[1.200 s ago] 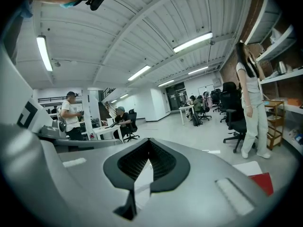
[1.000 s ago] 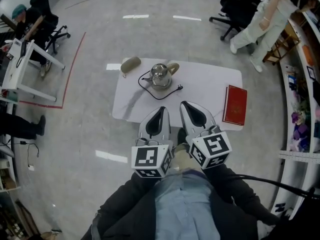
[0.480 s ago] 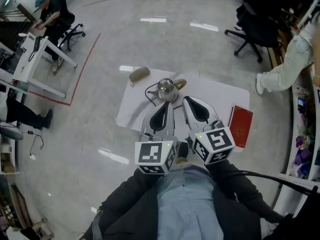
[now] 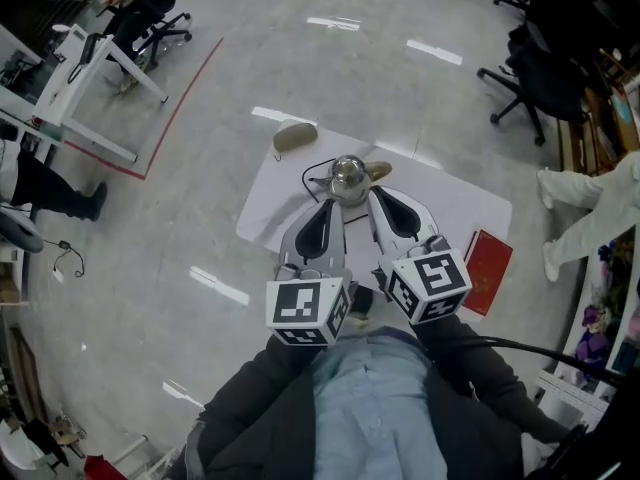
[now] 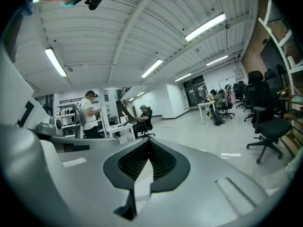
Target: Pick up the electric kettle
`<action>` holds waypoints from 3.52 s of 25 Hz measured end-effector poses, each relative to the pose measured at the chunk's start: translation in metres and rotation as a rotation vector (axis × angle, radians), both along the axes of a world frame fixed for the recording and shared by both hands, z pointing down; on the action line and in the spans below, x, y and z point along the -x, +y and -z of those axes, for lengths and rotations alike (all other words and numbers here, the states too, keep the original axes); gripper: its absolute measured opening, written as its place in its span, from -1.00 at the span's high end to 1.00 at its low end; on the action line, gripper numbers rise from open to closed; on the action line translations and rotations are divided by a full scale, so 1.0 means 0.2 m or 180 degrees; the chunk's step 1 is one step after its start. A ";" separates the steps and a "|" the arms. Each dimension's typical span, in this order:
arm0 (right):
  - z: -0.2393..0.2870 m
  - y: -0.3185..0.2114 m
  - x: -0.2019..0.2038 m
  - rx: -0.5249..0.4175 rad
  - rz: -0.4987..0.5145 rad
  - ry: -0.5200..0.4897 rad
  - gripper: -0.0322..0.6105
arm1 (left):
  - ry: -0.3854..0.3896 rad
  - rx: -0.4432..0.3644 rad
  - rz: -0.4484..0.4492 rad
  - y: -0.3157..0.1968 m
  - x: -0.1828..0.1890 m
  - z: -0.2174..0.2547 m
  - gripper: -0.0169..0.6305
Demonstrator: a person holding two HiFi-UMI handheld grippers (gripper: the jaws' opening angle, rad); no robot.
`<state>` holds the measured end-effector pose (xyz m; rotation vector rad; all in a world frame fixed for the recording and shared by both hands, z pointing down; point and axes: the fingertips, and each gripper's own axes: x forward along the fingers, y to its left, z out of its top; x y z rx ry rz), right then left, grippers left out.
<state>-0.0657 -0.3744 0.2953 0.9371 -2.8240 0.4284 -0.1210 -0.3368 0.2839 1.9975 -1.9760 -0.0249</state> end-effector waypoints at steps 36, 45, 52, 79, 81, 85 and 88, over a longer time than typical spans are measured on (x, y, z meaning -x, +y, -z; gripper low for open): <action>-0.97 -0.63 0.09 0.0873 -0.0479 0.0697 0.81 | 0.0344 0.1002 -0.0290 -0.67 0.38 -0.92 0.95; -1.31 -0.69 0.01 0.0909 -0.0580 0.0790 0.81 | 0.0413 0.1217 -0.0303 -0.65 0.36 -1.28 0.95; -1.52 -0.75 0.00 0.0879 -0.0590 0.0808 0.81 | 0.0417 0.1203 -0.0303 -0.68 0.35 -1.51 0.95; -1.83 -0.79 -0.05 0.0804 -0.0732 0.0868 0.57 | 0.0557 0.1152 -0.0151 -0.59 0.42 -1.86 0.67; -1.83 -0.80 -0.07 0.0773 -0.0797 0.0898 0.41 | 0.0612 0.1118 -0.0073 -0.59 0.44 -1.86 0.51; -1.84 -0.82 -0.10 0.0709 -0.0892 0.0925 0.18 | 0.0659 0.1054 -0.0017 -0.60 0.46 -1.85 0.44; -1.84 -0.82 -0.11 0.0672 -0.0874 0.0926 0.15 | 0.0683 0.0907 -0.0008 -0.60 0.47 -1.80 0.43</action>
